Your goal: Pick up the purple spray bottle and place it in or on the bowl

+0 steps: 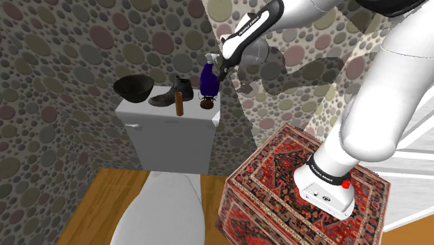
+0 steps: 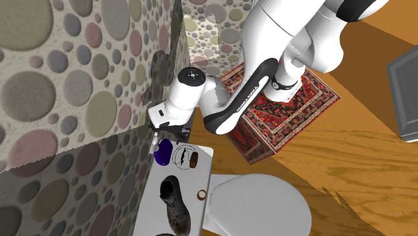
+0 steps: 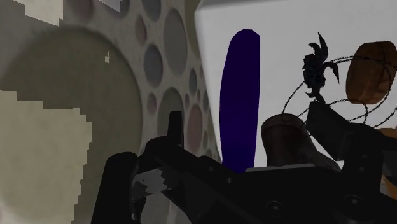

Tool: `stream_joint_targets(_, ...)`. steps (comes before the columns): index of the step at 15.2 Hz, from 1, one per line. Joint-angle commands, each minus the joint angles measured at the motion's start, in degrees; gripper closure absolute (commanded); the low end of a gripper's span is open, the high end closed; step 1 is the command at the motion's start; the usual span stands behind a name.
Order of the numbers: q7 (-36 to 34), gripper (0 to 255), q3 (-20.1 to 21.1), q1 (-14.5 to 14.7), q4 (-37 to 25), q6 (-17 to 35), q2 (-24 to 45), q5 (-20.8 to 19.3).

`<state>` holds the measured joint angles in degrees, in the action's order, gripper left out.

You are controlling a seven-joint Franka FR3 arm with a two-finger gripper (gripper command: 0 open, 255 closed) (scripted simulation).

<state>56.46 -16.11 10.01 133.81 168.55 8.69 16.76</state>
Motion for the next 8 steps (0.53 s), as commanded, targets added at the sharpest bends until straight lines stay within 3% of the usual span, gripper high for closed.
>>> stream_joint_targets(1, 1.7, 0, 1.2, -0.8, -0.7, 1.1, 1.9, 2.3)
stream_joint_targets(8, 2.9, 0, 2.2, -1.6, -1.5, 1.8, 3.3, 3.7)
